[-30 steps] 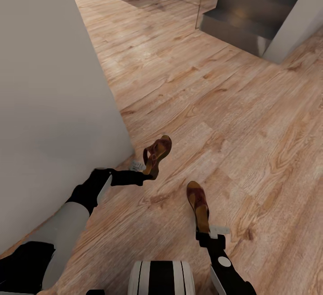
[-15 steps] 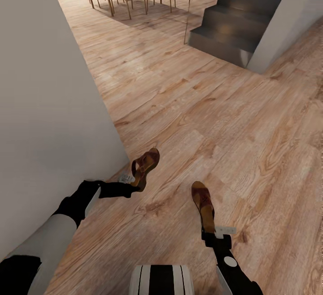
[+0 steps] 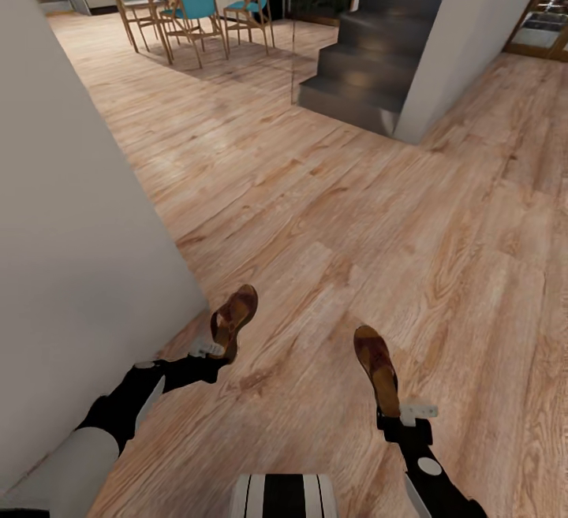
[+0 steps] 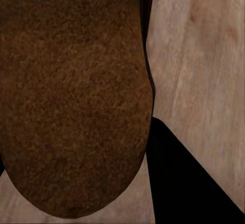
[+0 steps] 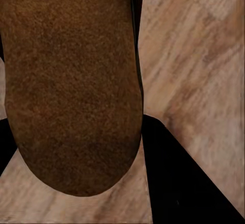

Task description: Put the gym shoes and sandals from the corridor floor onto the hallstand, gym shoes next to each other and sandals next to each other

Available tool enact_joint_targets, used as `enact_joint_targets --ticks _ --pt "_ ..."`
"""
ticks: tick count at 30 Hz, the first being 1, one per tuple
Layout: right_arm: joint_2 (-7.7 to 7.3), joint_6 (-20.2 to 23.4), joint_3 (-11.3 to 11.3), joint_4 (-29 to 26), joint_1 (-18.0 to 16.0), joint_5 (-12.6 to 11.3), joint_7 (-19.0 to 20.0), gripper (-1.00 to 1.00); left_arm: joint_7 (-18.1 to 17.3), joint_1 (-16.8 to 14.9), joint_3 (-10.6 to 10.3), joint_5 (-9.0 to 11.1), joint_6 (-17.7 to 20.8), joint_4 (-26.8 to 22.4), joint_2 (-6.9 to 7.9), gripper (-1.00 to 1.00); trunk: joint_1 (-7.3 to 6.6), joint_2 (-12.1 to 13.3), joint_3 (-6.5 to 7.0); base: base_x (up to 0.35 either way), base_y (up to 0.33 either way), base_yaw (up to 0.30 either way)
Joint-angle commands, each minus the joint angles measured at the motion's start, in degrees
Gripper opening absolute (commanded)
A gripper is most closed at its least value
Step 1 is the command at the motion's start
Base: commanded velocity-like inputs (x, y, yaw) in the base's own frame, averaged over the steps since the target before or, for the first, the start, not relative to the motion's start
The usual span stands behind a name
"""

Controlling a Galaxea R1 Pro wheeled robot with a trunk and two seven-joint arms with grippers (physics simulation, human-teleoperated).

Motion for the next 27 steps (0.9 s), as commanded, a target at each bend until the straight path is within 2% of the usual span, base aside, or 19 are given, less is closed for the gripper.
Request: enact_joint_targets --ticks 1,3,5,7,8,11,12,16,19,24,27 --pt "-0.02 -0.3 -0.1 0.6 0.0 0.4 -0.2 -1.00 0.5 0.5 0.5 0.1 0.0 -0.1 0.02 -1.00 -0.03 0.0 0.27 0.000 0.000 -0.220" --pt "-0.16 -1.2 -0.1 2.2 0.0 0.4 -0.2 -1.00 2.6 1.8 2.2 0.1 -1.5 -0.1 -0.03 -1.00 -0.09 0.0 0.84 0.000 0.000 -0.219" --pt "-0.51 -3.9 -0.2 5.7 0.0 0.4 -0.3 -1.00 6.7 4.2 4.1 0.0 -5.5 -0.1 -0.13 -1.00 -0.14 0.1 1.42 0.000 0.000 -0.219" --pt "-0.95 -8.1 -0.2 10.0 0.1 0.4 -0.3 -1.00 11.5 6.7 4.7 0.0 -9.5 -0.1 -0.31 -1.00 -0.19 0.1 2.00 0.000 0.000 -0.218" --pt "-0.99 -9.1 -0.2 10.9 0.1 0.4 -0.3 -1.00 12.5 7.2 4.8 0.0 -10.2 -0.1 -0.36 -1.00 -0.22 0.1 2.28 0.000 0.000 -0.218" --pt "-1.19 -17.4 -0.1 17.3 0.1 0.3 -0.2 -1.00 20.2 11.6 5.1 0.2 -16.6 -0.1 -0.76 -1.00 -0.29 0.1 3.15 0.000 0.000 -0.218" --pt "-1.21 -18.4 -0.1 18.1 0.1 0.3 -0.1 -1.00 21.8 12.4 5.1 0.3 -18.1 0.0 -0.82 -1.00 -0.32 0.1 3.44 0.000 0.000 -0.219" --pt "-1.20 -19.9 -0.1 21.2 0.2 0.3 0.0 -1.00 28.2 14.5 5.1 0.5 -23.1 2.4 -0.98 -1.00 -0.42 0.2 4.59 0.000 0.000 -0.219" --pt "-1.19 -20.1 -0.1 22.3 0.2 0.3 0.0 -1.00 30.7 14.8 5.1 0.5 -25.6 5.0 -1.00 -1.00 -0.50 0.2 5.45 0.000 0.000 -0.219" --pt "-1.24 -20.2 -0.1 23.1 0.2 0.2 -0.1 -1.00 35.6 15.0 5.2 0.5 -32.9 12.6 -0.98 -1.00 -0.63 0.3 6.89 0.000 0.000 -0.219" --pt "-1.25 -20.6 -0.2 23.2 0.2 0.2 -0.1 -1.00 39.0 15.0 5.2 0.6 -35.8 15.6 -0.90 -1.00 -0.71 0.4 7.76 0.000 0.000 -0.219"
